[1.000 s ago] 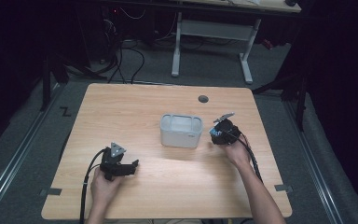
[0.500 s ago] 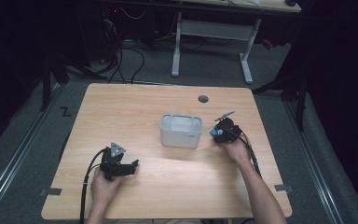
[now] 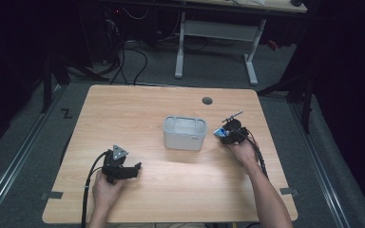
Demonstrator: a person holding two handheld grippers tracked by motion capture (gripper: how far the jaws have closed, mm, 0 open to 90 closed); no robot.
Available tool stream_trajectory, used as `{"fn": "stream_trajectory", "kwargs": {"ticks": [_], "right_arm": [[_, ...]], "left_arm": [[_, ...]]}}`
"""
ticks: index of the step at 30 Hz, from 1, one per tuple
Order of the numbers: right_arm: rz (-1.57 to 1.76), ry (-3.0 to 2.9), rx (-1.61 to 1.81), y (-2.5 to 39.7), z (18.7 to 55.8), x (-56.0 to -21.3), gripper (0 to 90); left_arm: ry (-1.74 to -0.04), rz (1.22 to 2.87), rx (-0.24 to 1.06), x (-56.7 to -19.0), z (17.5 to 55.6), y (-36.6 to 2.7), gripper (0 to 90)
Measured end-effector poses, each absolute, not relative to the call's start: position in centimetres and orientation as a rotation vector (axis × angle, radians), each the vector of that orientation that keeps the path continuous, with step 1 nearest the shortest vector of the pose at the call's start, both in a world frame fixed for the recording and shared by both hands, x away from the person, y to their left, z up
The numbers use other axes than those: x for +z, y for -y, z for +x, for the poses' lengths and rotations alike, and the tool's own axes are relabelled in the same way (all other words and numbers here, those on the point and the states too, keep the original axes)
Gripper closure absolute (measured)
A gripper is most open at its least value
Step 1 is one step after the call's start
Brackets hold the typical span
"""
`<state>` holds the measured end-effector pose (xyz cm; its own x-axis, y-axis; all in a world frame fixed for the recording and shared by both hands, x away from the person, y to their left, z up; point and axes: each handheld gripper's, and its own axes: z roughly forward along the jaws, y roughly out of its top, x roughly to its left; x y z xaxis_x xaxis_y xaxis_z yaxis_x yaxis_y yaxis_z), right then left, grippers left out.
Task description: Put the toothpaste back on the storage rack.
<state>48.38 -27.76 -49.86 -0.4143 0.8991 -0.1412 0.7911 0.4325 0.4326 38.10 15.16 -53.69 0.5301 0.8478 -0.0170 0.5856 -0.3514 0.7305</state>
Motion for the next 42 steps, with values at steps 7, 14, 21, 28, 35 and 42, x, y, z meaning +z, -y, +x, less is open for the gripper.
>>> {"fn": "stream_trajectory", "kwargs": {"ticks": [7,14,21,28,35,42], "right_arm": [[1.483,-2.350,0.428,28.1,48.6,-49.8,57.2],[1.505,-2.362,0.408,28.3,48.8,-49.7,60.8],[1.480,-2.370,0.395,28.3,48.7,-49.6,64.9],[1.480,-2.376,0.441,28.4,48.3,-49.5,67.1],[1.495,-2.361,0.569,29.0,47.7,-47.9,68.0],[1.523,-2.332,0.718,30.3,46.8,-46.4,70.7]], "left_arm": [[-1.158,2.072,0.482,-53.7,38.1,-15.2,17.2],[-1.158,2.072,0.482,-53.7,38.1,-15.2,17.2],[-1.159,2.072,0.482,-53.7,38.1,-15.2,17.2],[-1.158,2.071,0.481,-53.7,38.1,-15.2,17.2],[-1.158,2.072,0.481,-53.7,38.1,-15.2,17.2],[-1.158,2.072,0.481,-53.7,38.1,-15.2,17.2]]}}
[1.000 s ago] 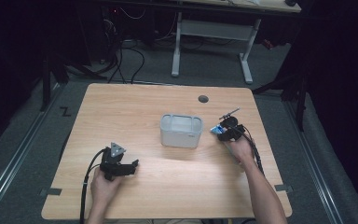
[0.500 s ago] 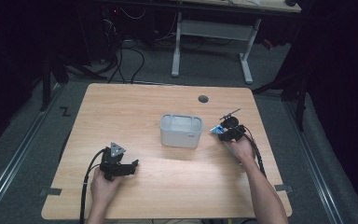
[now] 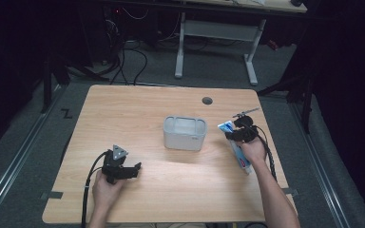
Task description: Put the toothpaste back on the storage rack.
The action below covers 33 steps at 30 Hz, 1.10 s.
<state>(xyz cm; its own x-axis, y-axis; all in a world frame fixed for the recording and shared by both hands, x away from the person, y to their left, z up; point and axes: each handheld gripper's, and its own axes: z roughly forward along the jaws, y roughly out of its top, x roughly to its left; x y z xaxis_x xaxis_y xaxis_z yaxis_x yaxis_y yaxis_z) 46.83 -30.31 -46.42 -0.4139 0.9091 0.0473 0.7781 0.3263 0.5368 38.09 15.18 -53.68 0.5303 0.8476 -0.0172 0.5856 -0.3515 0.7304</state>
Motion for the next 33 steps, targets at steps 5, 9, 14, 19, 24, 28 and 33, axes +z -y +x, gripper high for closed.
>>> {"fn": "stream_trajectory", "kwargs": {"ticks": [5,9,14,19,24,28,33], "right_arm": [[1.550,-2.332,0.813,31.2,46.1,-45.5,73.0],[1.574,-2.315,0.906,32.1,45.5,-44.8,73.5],[1.563,-2.284,0.989,32.8,44.9,-44.0,74.0],[1.542,-2.270,1.049,33.0,44.2,-43.4,74.3],[1.487,-2.225,1.143,33.1,43.2,-42.5,74.3],[1.442,-2.207,1.179,33.0,42.6,-41.8,74.4],[1.412,-2.207,1.190,32.9,42.0,-41.4,74.3]], "left_arm": [[-1.158,2.072,0.481,-53.7,38.1,-15.2,17.2],[-1.158,2.072,0.481,-53.7,38.1,-15.2,17.2],[-1.158,2.072,0.481,-53.7,38.1,-15.2,17.2],[-1.158,2.072,0.481,-53.7,38.1,-15.2,17.2],[-1.158,2.072,0.482,-53.7,38.1,-15.2,17.2],[-1.157,2.073,0.482,-53.7,38.1,-15.2,17.2],[-1.158,2.072,0.482,-53.7,38.1,-15.2,17.2]]}}
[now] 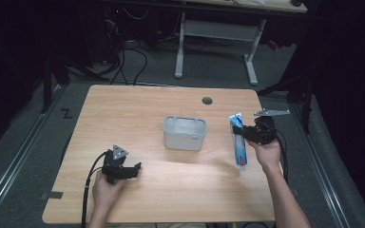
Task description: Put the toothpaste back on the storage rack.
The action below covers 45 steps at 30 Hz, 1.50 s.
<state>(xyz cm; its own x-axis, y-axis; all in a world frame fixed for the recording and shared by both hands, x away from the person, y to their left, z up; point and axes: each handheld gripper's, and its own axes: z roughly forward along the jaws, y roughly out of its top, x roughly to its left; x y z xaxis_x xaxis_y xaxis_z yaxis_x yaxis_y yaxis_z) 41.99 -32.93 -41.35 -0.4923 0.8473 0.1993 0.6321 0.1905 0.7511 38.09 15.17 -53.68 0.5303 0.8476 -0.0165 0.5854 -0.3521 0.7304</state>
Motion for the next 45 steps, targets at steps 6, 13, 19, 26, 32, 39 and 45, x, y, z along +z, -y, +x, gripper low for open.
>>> {"fn": "stream_trajectory", "kwargs": {"ticks": [6,13,19,26,32,39,45], "right_arm": [[1.379,-2.230,1.194,32.2,41.4,-41.0,74.2],[1.329,-2.244,1.180,31.7,40.9,-40.2,74.1],[1.296,-2.249,1.219,30.9,40.9,-39.6,74.1],[1.253,-2.263,1.247,29.9,40.7,-38.7,74.1],[1.233,-2.267,1.259,29.7,40.5,-38.1,74.1],[1.204,-2.256,1.292,29.3,40.2,-37.3,74.1],[1.141,-2.250,1.312,28.6,39.9,-36.5,74.4]], "left_arm": [[-1.158,2.073,0.483,-53.7,38.1,-15.2,17.2],[-1.169,2.066,0.488,-53.7,38.1,-15.2,17.5],[-1.171,2.066,0.490,-53.7,38.1,-15.2,17.5],[-1.172,2.065,0.490,-53.7,38.1,-15.2,17.5],[-1.172,2.065,0.489,-53.7,38.1,-15.2,17.5],[-1.172,2.064,0.489,-53.7,38.1,-15.2,17.5],[-1.173,2.064,0.490,-53.7,38.1,-15.2,17.5]]}}
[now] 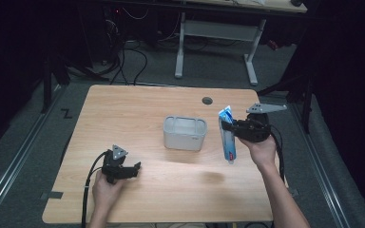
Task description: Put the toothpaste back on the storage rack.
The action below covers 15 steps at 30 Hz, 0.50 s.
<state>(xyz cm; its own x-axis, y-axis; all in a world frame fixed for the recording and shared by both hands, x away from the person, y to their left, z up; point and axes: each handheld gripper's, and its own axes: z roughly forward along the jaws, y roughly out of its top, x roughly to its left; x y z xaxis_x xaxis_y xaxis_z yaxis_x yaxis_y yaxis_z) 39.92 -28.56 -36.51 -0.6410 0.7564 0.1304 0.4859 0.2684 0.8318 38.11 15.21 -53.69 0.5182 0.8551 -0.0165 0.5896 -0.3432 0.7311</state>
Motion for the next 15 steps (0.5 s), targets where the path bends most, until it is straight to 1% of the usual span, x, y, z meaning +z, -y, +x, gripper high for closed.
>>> {"fn": "stream_trajectory", "kwargs": {"ticks": [15], "right_arm": [[1.098,-2.248,1.377,26.9,40.8,-35.3,74.6]], "left_arm": [[-1.173,2.064,0.489,-53.7,38.1,-15.2,17.5]]}}
